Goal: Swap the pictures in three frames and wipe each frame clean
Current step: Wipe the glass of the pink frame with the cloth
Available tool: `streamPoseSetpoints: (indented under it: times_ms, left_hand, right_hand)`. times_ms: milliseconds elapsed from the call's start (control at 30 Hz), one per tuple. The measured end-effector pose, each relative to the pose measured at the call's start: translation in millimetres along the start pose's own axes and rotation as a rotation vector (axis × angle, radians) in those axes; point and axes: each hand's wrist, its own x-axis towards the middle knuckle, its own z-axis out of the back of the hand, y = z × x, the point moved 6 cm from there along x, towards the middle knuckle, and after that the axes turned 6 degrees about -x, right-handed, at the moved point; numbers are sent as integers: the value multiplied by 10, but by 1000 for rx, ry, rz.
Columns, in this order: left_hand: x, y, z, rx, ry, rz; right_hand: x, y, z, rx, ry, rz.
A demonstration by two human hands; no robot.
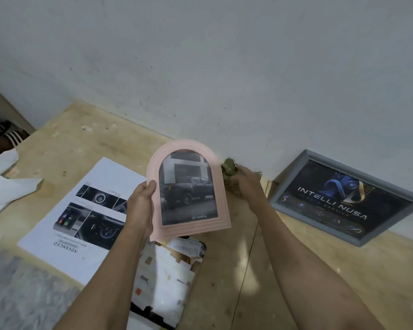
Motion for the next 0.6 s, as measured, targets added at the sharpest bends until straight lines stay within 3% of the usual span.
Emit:
streamPoseSetpoints:
  times_ms: [100,167,400,600]
  left_hand:
    - [-227,-93,-112,41,28,-31]
    - [-419,-130,-195,65,47,-62]
    - [-1324,-103,-707,131,147,-109]
    - [-2028,29,-1405,428,440,-153]
  right_hand:
    - [-385,-8,44,342,179,-78]
    - [-626,6,103,348,266,-34]
    - [-1366,-21,1013,240,135,32]
    - [-1944,-311,2068,207,-19,6]
